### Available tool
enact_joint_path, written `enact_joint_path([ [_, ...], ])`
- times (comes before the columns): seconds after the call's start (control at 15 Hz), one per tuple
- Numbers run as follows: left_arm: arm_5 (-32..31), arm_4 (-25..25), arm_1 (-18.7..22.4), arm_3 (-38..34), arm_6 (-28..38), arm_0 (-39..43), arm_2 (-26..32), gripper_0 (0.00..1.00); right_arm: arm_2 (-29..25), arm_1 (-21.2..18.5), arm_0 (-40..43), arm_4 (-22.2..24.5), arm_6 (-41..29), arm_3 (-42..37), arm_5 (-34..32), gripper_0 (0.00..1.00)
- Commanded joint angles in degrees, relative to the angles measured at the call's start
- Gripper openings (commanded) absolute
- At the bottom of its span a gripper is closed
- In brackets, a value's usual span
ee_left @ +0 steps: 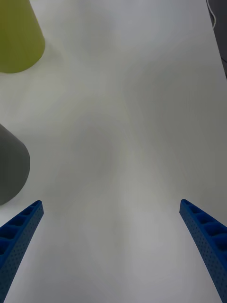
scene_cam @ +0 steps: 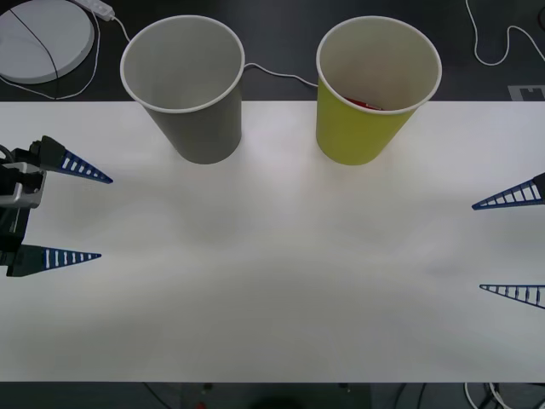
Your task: Put the can into the green bin and the plastic bottle into the gray bin
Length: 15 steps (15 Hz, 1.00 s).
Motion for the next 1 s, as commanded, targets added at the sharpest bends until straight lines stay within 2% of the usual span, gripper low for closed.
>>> enact_joint_path([
  [0.07, -0.09, -0.85, -0.15, 0.01, -2.14, 0.7, -0.01, 1.0, 0.0, 0.0, 0.0, 0.0, 0.0, 0.0, 0.0, 1.0],
  [0.27, -0.09, -0.77, -0.33, 0.01, -2.67, 1.49, -0.01, 1.0, 0.0, 0.0, 0.0, 0.0, 0.0, 0.0, 0.0, 1.0],
  [0.6, -2.29, -2.44, -3.58, 0.1, -3.11, 2.28, 0.43, 1.0, 0.0, 0.0, 0.0, 0.0, 0.0, 0.0, 0.0, 1.0],
  [1.0, -2.55, -2.26, -3.58, 0.1, -3.19, 3.07, 0.43, 1.0, 0.0, 0.0, 0.0, 0.0, 0.0, 0.0, 0.0, 1.0],
])
